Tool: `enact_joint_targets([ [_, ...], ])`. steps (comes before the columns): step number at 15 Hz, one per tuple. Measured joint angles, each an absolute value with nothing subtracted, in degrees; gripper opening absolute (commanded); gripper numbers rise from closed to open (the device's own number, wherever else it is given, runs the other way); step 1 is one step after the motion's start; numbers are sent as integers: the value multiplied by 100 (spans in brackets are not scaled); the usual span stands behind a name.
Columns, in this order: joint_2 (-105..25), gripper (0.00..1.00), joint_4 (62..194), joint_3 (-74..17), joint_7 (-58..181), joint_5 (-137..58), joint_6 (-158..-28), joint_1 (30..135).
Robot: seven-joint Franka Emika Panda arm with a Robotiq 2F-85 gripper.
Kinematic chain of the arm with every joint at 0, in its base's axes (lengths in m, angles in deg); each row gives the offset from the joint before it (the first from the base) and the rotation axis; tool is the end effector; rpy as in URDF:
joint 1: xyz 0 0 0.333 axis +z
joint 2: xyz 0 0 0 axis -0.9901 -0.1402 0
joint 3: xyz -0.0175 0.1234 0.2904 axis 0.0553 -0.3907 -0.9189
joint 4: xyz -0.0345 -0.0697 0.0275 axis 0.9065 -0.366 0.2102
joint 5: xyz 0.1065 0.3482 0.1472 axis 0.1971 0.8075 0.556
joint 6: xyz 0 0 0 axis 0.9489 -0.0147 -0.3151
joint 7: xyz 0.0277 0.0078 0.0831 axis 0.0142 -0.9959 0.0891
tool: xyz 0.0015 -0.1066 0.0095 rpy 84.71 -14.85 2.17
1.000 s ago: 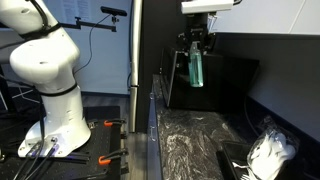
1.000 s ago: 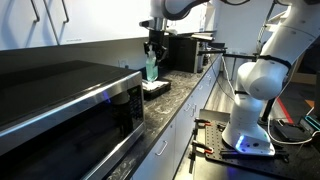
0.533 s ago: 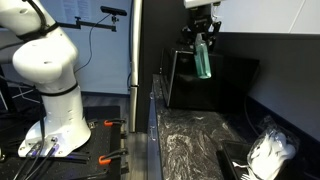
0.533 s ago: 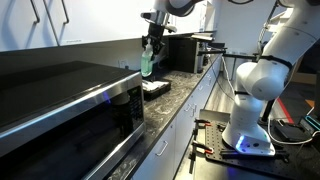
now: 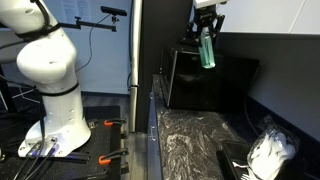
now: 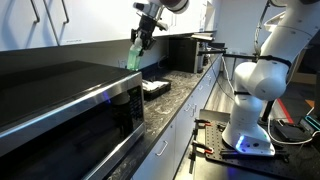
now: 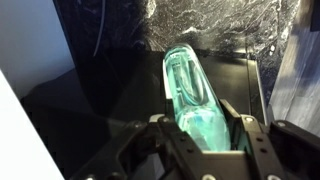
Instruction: Put the hand sanitizer on top of the microwave
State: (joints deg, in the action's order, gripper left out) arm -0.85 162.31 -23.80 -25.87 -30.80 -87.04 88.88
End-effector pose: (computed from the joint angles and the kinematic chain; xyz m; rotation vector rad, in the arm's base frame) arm 0.4727 -0.0171 0.5755 2.2674 1.8435 0.6026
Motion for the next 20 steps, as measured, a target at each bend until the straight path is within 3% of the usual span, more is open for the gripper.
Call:
enact_joint_targets([
  [8,-183,22,15681,-2428,-3213,-2566,-8518,9201],
  [9,-204,47,15611,-2429,-3323,-2505,-8434,9236],
  [13,-330,47,15455,-2431,-3649,-2486,-8272,9289],
  [14,-347,22,15451,-2431,-3651,-2486,-8272,9290],
  [20,-371,22,15449,-2514,-3651,-2142,-8279,9295],
])
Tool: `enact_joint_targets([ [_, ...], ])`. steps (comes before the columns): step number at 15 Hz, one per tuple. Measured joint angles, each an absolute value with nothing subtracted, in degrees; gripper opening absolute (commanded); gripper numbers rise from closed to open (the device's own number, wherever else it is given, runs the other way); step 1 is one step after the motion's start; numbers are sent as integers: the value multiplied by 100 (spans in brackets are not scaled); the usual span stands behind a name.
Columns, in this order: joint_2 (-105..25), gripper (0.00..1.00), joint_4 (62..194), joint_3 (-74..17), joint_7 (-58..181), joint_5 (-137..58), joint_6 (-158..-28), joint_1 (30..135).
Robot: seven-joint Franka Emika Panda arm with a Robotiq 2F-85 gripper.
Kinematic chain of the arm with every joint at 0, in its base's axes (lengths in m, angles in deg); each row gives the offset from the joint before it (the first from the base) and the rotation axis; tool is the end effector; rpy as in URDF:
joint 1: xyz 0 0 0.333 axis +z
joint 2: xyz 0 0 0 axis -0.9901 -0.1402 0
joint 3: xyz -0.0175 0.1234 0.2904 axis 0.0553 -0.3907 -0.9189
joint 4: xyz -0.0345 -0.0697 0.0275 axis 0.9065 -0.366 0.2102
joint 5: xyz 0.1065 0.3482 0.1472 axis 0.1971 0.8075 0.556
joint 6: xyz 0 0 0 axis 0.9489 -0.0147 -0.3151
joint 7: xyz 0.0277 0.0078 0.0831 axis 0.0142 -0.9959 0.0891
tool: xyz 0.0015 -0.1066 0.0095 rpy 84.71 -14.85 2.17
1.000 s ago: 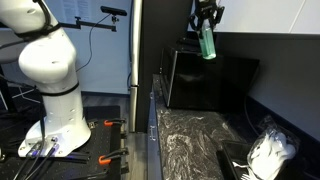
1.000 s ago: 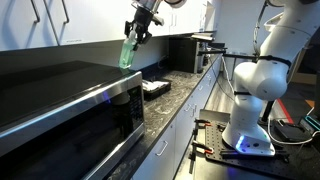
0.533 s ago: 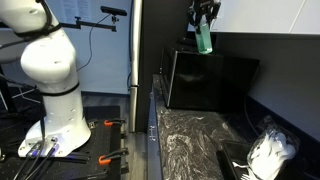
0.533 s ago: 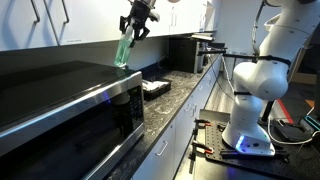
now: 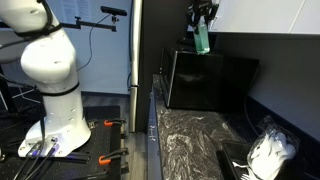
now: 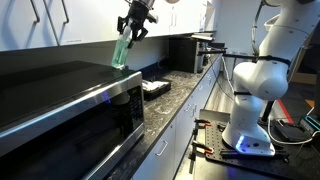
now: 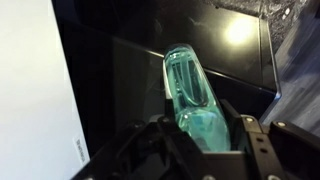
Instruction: Put the hand sanitizer on top of the microwave
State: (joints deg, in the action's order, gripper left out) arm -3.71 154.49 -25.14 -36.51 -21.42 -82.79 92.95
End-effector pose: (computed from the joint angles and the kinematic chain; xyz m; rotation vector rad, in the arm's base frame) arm 0.4885 0.0362 0.6151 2.0746 2.1130 0.7646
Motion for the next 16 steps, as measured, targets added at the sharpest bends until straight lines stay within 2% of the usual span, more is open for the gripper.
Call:
enact_joint_targets([
  [6,-532,22,15165,-2825,-3587,-1297,-8319,9354],
  [16,-1476,22,14225,-3256,-2289,-1683,-7823,9312],
])
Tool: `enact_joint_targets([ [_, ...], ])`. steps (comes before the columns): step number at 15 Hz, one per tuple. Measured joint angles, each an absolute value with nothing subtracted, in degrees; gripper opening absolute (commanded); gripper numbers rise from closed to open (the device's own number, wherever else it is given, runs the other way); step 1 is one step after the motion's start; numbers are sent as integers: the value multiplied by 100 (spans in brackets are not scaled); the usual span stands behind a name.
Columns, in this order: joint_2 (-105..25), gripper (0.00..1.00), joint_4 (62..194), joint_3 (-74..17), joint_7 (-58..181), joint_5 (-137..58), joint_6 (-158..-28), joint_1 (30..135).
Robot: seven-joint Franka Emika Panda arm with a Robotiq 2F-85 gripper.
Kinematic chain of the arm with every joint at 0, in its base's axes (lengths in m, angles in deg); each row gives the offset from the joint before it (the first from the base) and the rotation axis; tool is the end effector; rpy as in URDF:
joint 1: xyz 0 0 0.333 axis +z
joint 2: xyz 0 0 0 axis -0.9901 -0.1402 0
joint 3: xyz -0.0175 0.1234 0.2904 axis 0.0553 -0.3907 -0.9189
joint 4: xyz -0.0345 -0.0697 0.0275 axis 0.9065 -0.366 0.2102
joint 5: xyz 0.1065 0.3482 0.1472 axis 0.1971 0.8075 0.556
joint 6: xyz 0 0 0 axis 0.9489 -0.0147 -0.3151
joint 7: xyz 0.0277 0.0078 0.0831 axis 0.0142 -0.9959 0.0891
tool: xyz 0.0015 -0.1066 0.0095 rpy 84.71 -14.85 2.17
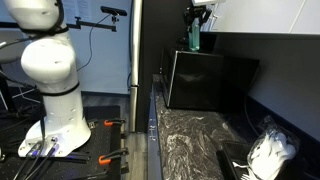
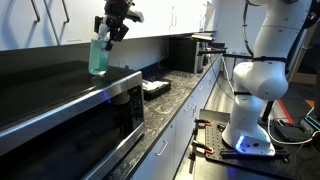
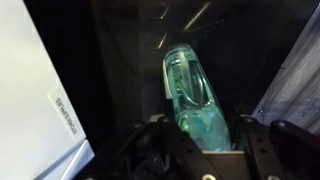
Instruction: Put the hand sanitizer on top of the microwave
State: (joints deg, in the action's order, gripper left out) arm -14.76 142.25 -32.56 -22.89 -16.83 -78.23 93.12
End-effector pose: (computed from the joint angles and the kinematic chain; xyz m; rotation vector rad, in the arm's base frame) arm 0.5334 0.1268 0.6178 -2.2071 -2.0012 -0.7414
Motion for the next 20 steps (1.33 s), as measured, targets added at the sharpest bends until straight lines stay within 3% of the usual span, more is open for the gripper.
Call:
enact_joint_targets([
  [12,-1886,22,13085,-3622,-914,-2561,-6436,9258],
  [20,-1874,22,12946,-3610,-961,-2299,-6545,9075],
])
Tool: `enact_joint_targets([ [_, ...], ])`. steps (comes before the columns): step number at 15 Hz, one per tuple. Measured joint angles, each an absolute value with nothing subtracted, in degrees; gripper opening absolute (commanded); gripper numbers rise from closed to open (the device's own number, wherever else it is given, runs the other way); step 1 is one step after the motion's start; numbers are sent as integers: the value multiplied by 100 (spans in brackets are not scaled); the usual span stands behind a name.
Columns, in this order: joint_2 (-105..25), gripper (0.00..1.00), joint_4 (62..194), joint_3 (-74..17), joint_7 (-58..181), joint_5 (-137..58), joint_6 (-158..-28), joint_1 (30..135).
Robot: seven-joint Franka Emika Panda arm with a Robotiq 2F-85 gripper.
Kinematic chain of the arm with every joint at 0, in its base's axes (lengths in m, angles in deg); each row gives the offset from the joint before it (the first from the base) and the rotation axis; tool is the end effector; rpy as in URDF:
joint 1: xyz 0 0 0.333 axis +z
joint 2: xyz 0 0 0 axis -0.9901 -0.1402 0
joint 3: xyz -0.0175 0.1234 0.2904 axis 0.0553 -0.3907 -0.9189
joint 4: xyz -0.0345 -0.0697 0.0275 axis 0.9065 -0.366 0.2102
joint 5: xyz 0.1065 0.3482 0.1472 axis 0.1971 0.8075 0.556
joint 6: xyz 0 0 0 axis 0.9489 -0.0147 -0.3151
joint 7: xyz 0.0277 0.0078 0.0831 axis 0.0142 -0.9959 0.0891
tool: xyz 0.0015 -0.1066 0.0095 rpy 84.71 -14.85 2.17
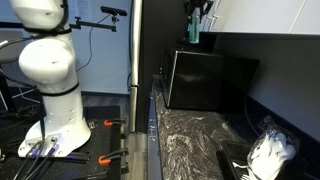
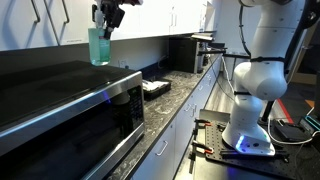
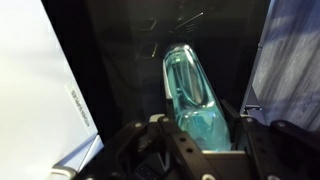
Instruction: Put the hand sanitizer on top of the microwave
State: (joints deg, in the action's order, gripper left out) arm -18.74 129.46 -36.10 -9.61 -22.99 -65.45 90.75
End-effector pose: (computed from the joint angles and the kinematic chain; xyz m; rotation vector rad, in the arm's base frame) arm 0.5383 0.1423 0.6652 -2.3572 -1.8751 -0.5664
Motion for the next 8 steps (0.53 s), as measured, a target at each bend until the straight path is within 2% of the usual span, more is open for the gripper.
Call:
enact_joint_targets([
  [8,-1878,22,13227,-3594,-1000,-1933,-6858,8989],
])
